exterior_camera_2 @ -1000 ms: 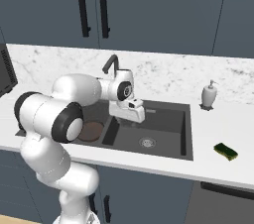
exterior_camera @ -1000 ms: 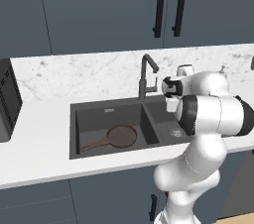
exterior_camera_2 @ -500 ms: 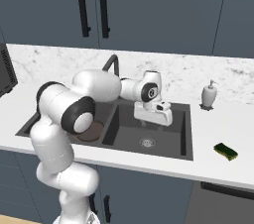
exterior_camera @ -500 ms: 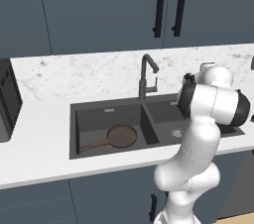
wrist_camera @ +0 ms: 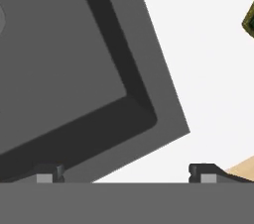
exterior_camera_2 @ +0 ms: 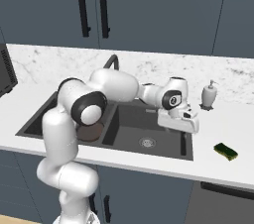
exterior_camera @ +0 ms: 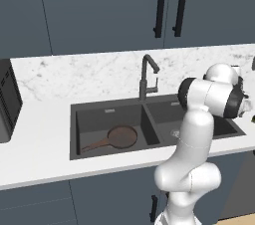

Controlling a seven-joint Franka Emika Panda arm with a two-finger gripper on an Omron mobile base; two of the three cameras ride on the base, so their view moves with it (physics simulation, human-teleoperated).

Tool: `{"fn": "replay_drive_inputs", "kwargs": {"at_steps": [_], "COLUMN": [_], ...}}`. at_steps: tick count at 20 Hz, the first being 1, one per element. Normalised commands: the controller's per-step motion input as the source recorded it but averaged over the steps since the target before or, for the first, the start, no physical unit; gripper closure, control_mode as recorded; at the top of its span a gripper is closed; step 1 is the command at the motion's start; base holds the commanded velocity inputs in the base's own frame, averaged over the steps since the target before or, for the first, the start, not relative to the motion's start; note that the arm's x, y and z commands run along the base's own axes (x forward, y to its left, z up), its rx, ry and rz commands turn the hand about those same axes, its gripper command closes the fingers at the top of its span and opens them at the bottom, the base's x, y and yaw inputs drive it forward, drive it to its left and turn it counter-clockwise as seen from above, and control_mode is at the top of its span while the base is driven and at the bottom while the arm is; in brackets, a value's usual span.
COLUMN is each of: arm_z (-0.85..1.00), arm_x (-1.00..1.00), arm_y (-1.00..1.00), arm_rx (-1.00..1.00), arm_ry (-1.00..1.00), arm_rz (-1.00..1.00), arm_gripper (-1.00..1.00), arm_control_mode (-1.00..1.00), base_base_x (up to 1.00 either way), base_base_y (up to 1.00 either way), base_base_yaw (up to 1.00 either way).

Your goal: Pick the pan and sponge and place them into the sink. Then turn on the water.

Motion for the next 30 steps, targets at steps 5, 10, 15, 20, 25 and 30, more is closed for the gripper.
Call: {"fn": "replay_drive_inputs", "kwargs": {"at_steps": [5,10,15,20,25,30], "arm_z": [-0.05,0.0,0.0,-0.02,-0.18,-0.1], "arm_x": [0.0,0.0,0.0,0.0,0.0,0.0], "arm_y": [-0.41,-0.01,0.0,-0.01,-0.02,0.0], "arm_rx": [0.0,0.0,0.0,0.0,0.0,0.0], "arm_ry": [0.0,0.0,0.0,0.0,0.0,0.0], "arm_rz": [0.01,0.0,0.0,0.01,0.18,0.31], "arm_gripper": [-1.0,-1.0,-1.0,-1.0,-1.0,-1.0], "arm_control_mode": [-1.0,-1.0,-1.0,-1.0,-1.0,-1.0], "base_base_x": [0.0,0.0,0.0,0.0,0.0,0.0], "base_base_y": [0.0,0.0,0.0,0.0,0.0,0.0], "base_base_yaw": [0.0,0.0,0.0,0.0,0.0,0.0]}}
